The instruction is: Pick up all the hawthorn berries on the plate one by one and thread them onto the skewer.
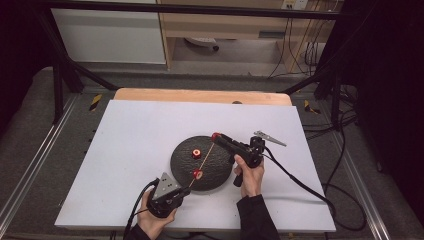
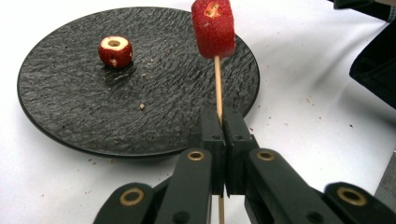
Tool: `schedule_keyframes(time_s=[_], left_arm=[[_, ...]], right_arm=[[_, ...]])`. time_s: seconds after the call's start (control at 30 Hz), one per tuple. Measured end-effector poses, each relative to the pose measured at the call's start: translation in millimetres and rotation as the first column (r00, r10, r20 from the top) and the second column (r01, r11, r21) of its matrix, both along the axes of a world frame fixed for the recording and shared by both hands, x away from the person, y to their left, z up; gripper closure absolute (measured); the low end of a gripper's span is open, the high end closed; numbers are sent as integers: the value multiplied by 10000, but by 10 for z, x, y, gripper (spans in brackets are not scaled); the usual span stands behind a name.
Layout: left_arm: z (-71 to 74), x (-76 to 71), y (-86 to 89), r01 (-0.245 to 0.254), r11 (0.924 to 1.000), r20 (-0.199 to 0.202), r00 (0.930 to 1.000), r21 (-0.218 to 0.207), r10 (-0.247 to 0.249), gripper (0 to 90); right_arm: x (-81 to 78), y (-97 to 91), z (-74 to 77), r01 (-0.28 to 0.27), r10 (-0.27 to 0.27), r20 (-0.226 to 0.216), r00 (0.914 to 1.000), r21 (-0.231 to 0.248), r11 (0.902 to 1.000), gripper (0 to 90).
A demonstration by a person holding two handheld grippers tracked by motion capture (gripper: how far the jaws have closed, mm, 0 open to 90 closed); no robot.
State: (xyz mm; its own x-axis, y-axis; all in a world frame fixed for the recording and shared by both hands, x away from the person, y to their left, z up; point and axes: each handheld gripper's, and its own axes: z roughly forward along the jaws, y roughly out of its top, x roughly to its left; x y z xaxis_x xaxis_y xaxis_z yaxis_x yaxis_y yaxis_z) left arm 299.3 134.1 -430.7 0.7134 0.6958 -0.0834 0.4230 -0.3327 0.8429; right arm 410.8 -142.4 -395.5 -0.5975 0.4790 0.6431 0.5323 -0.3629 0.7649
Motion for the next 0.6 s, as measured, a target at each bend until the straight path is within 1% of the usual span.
schedule_keyframes(time_s=[0.07,0.1,0.17,0.3,0.37,0.47,0.5,0.6], left_arm=[[0,-12,-14,40,10000,54,10000,5,-40,888],[5,-17,-22,13,10000,75,10000,-3,-13,888],[6,-20,-21,-48,10000,77,10000,0,48,888],[-11,-5,-2,-237,9997,-63,9997,-44,237,888],[-25,-4,-11,-236,9997,-135,9996,24,236,888],[-58,-12,-28,-200,9998,-226,9995,-23,199,888],[-60,-15,-28,-191,9998,-213,9996,-28,190,888],[-46,-6,-3,-237,9996,-262,9994,-131,234,888]], right_arm=[[16,-8,9,32,-32,10,10000,-5,10000,597],[17,-3,16,36,-36,-62,10000,-8,10000,600],[19,5,14,50,-50,-73,10000,-16,10000,607],[0,15,7,104,-104,-79,9999,-43,9999,612],[-16,29,-2,169,-169,-88,9998,-35,9999,614],[-41,52,-25,273,-274,-22,9996,-35,9996,615],[-52,60,-31,311,-312,-78,9995,-37,9995,616],[-75,71,-39,471,-471,2,9989,-79,9989,618]])
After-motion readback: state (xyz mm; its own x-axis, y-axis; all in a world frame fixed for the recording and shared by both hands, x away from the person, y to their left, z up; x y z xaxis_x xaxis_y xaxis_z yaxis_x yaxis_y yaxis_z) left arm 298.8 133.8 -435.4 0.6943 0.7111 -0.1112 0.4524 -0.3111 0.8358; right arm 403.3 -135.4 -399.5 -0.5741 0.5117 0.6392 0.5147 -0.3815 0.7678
